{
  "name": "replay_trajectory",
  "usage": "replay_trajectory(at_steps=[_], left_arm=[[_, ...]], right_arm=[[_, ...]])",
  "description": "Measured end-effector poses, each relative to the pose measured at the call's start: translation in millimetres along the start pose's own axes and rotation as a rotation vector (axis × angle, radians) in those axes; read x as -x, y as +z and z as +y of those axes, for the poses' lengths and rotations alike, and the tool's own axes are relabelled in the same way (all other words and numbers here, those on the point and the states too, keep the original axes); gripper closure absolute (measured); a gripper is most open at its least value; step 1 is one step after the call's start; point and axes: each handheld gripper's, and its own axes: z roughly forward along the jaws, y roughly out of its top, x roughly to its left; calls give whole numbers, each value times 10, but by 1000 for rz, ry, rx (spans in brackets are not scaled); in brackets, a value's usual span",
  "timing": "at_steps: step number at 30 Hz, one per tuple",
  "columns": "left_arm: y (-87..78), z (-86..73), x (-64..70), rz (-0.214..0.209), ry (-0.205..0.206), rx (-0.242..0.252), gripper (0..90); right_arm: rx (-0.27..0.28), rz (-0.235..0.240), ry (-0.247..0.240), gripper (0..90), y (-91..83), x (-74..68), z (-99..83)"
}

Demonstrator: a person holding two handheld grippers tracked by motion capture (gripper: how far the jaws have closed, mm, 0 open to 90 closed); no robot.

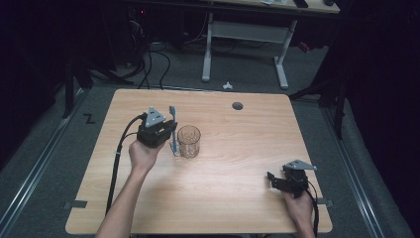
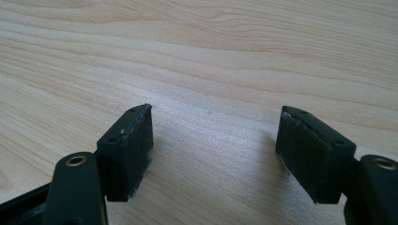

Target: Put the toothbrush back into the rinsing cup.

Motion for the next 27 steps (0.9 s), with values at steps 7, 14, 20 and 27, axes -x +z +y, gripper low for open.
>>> replay_trajectory(at_steps=[7,14,20,27], left_arm=[[-14,-49,-20,1,-4,-1,799],[-40,-100,-15,6,-2,-7,797],[-28,-148,-6,10,-9,-5,798],[33,-204,36,17,-9,-5,803]], right_arm=[[0,0,0,280,0,0,0],[0,0,0,280,0,0,0],[0,0,0,280,0,0,0],[0,1,0,280,0,0,0]])
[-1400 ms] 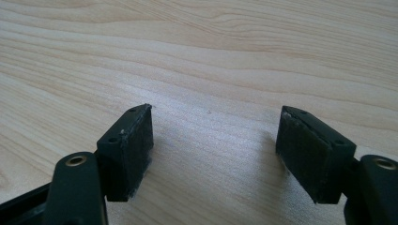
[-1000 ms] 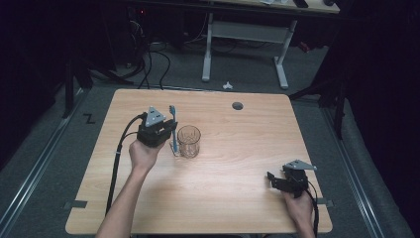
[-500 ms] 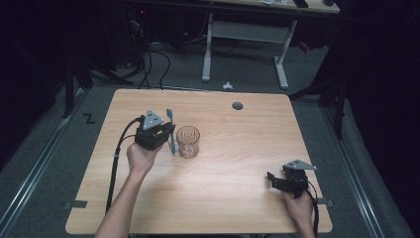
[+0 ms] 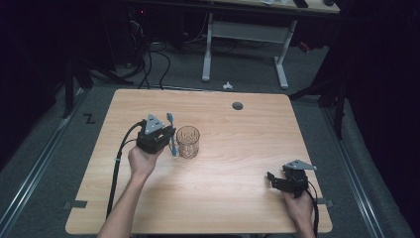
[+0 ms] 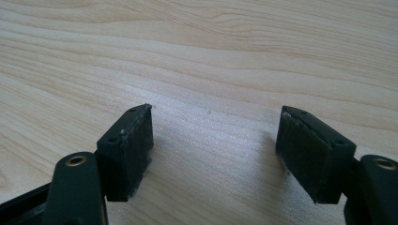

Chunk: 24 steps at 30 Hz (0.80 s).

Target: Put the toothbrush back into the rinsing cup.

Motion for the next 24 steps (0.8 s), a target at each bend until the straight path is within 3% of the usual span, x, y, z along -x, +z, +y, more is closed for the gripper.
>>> replay_trajectory(at_steps=[9,21,24], left_arm=[[28,1,52,15,16,17,805],[27,-88,44,38,7,39,805],[13,-90,57,49,22,47,805]], right_arm=[[0,0,0,280,0,0,0],[0,0,0,280,0,0,0],[0,0,0,280,0,0,0]])
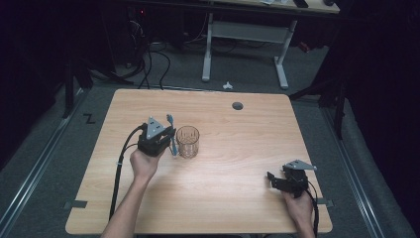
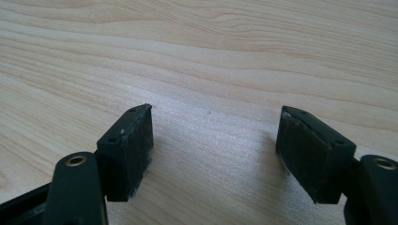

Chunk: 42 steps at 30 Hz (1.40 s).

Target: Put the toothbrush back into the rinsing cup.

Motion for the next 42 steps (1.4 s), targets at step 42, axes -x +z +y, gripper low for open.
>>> replay_trajectory(at_steps=[42], left_arm=[[19,-98,-22,-25,-45,-16,788]], right_arm=[[0,0,0,280,0,1,0]])
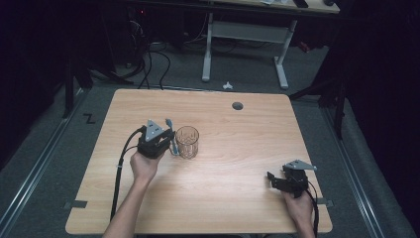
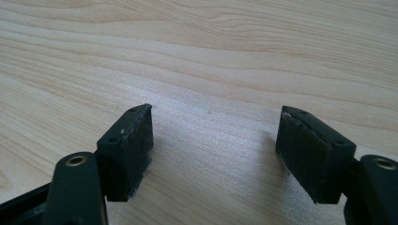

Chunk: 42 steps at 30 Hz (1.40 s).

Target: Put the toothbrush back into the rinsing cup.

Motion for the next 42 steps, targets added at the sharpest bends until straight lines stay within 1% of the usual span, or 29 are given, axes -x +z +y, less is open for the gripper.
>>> replay_trajectory(at_steps=[1,6,8,19,25,28,30,35,37,42], left_arm=[[3,-2,-3,-2,-2,-6,787],[5,-5,-14,-13,-16,-6,777],[7,-8,-23,-15,-21,-16,765],[-21,-10,-72,-29,-61,-33,634],[-58,-11,-95,-23,-78,-33,563],[-78,-10,-106,-23,-86,-45,522],[-95,-6,-98,-19,-83,-47,498],[-150,2,-94,-5,-65,-50,476],[-167,-1,-99,-10,-70,-51,470],[-216,2,-121,-7,-80,-47,463]], right_arm=[[0,0,0,280,0,0,0],[0,0,0,280,0,0,0],[0,0,0,280,0,0,0],[0,0,0,280,0,0,0],[0,0,0,280,0,0,0],[0,0,1,280,0,0,0],[0,0,0,280,0,0,0],[0,0,0,280,0,0,0],[0,0,0,280,0,0,0],[0,0,0,280,0,0,0]])
